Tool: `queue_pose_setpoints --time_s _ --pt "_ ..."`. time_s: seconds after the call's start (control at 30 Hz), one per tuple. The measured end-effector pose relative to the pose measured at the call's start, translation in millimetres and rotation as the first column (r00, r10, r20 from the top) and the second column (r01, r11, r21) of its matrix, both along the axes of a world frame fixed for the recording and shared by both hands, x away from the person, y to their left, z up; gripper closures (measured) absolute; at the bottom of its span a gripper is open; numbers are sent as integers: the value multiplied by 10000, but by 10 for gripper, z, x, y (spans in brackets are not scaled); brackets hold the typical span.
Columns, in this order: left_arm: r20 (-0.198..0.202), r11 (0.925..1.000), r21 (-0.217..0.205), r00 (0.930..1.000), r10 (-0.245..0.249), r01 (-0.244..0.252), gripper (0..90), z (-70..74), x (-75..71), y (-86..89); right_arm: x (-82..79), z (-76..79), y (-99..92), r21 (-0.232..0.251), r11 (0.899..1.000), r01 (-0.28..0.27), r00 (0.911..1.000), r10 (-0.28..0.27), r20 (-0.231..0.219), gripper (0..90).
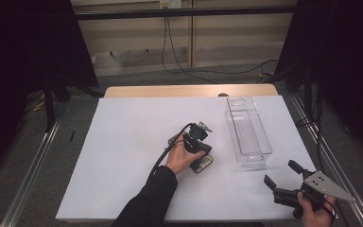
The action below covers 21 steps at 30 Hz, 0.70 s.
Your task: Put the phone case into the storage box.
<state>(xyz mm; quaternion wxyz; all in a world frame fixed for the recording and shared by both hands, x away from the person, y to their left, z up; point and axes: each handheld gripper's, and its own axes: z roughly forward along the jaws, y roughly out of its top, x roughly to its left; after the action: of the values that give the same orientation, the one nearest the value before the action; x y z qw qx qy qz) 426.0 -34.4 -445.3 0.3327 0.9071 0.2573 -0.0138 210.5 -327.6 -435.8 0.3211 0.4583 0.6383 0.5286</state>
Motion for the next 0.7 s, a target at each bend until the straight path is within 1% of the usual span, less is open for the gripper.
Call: queue_pose_setpoints --time_s 0.07,0.13,0.3,0.37,0.4,0.43,0.47,0.53,0.6,0.7 --pt "52 9999 65 9999 -117 117 900 3 -26 -7 0 -1 3 -10 10000 -22 10000 22 4 0" --pt "98 9998 11 9997 -205 204 900 -2 -52 -11 -1 0 4 -11 10000 -28 10000 28 2 0" --pt "4 9997 -68 9998 -217 217 900 -10 -87 -8 0 0 3 5 10000 -28 10000 28 -1 0" --pt "16 9997 -62 9997 -240 240 900 -10 -100 3 0 -1 4 -11 10000 -32 10000 32 2 0" --pt "39 9993 17 9993 -369 369 900 -6 -105 14 0 -1 3 -11 10000 -32 10000 32 4 0" --pt "59 9995 -7 9995 -308 308 900 -8 -123 16 -1 0 3 -4 10000 -35 10000 35 6 0" --pt "86 9991 71 9991 -421 420 900 -5 -123 30 -2 1 6 36 10000 -8 10000 8 19 0" --pt "20 9993 -22 9993 -378 378 900 -10 -127 41 -4 3 8 14 10000 -27 10000 27 33 0" --pt "86 9989 79 9989 -462 461 900 -4 -134 48 -3 0 8 -19 10000 -53 10000 53 24 0" --pt "30 9988 57 9988 -489 489 900 -3 -147 70 -4 2 10 4 10000 -35 10000 35 18 0"
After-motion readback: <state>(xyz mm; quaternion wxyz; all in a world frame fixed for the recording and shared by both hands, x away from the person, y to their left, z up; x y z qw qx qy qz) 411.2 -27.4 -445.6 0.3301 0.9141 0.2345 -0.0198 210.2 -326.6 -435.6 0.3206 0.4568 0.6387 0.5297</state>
